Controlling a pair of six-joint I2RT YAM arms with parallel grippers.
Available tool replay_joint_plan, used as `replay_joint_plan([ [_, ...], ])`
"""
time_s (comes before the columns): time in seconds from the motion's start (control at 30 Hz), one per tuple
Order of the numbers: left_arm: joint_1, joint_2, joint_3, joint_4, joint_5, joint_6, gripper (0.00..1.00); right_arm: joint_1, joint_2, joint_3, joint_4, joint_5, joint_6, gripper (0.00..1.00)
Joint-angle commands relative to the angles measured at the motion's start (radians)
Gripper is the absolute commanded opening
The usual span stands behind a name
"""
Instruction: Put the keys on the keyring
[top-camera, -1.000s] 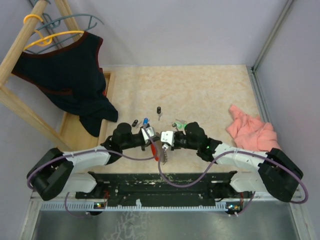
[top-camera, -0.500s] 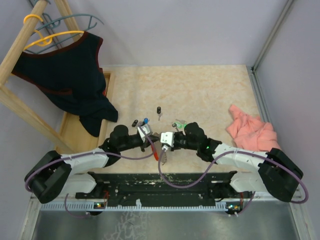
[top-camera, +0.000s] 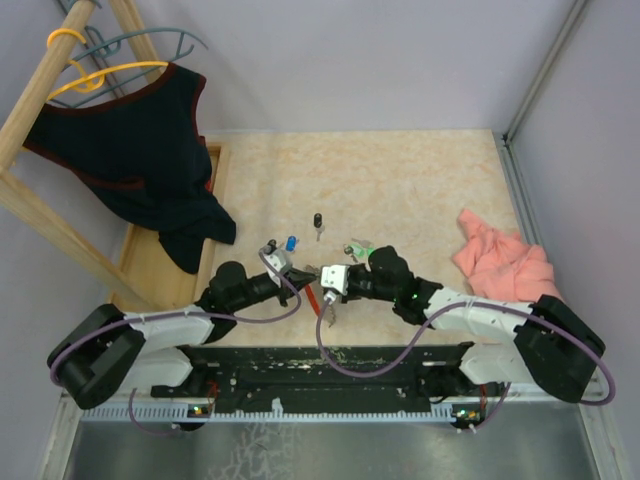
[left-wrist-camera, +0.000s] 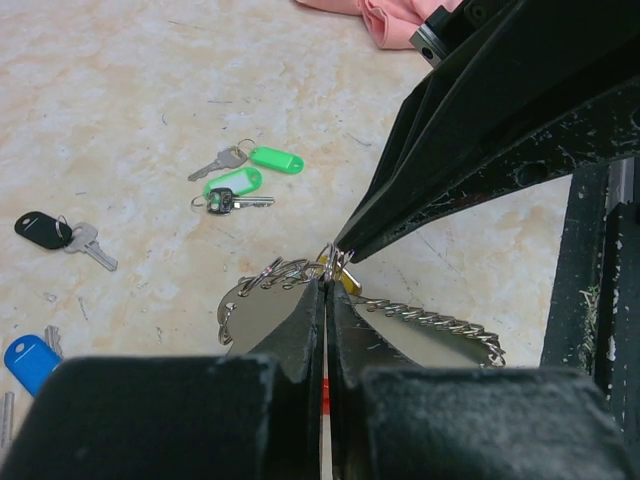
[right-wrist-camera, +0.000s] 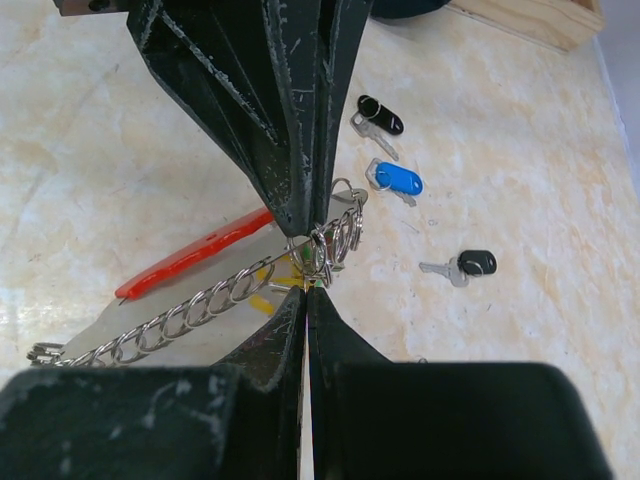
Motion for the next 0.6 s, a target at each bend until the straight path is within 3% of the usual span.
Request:
replay_joint_plan([
  [0.0,0.008,-0.013,-0.030,0.160,-0.023,-0.046,0.01,0.008,-0.033,-0.008,0.021,0.049,-0.012,0.00],
  [0.07,0.009,0.000,-0.040,0.168,-0.012,-0.052,0.01,0.008,-0.049,0.001,0.008,0.056,-0.032,0.00],
  [0.33,0.022,0.081,-0.090,0.296,0.016,-0.092,0.25,0.009,-0.085,0.060,-0.049,0.040,-0.085,0.00],
  [0.57,0.042,0.096,-0.075,0.292,0.087,-0.078,0.37,0.008,-0.083,0.105,-0.103,0.015,-0.130,0.00],
])
